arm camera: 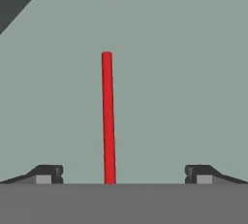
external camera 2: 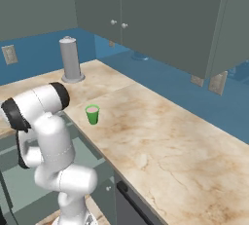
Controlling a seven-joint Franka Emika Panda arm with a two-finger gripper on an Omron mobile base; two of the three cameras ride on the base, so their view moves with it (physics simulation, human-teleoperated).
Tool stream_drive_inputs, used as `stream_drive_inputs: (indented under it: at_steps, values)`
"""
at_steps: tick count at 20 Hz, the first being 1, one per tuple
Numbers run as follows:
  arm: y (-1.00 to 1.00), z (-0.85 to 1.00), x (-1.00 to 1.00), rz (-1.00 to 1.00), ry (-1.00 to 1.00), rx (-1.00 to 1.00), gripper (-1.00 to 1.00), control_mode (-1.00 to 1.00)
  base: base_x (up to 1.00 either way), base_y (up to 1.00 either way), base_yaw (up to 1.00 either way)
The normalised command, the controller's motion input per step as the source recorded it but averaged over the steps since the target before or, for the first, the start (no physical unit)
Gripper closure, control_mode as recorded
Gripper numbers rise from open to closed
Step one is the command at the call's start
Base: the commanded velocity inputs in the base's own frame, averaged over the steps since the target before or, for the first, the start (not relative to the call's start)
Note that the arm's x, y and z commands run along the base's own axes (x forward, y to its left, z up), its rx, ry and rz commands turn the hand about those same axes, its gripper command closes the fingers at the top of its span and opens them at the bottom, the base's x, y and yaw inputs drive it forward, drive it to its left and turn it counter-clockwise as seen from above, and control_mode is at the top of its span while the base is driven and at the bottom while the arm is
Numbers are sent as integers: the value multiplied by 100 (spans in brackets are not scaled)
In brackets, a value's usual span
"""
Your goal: Pick up the straw from the left drawer and put it inside the smoothie cup.
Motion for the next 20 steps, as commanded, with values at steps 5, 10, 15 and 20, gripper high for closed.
stream_drive_inputs:
  at_steps: [5,10,15,20]
  values:
    - [10,-24,7,0,0,-4,-100,-100,0,0,0]
    - [22,-18,8,0,0,-5,-100,-100,0,0,0]
    - [40,-14,10,0,0,-9,-100,-100,0,0,0]
    - [54,-11,9,0,0,-12,-100,-100,0,0,0]
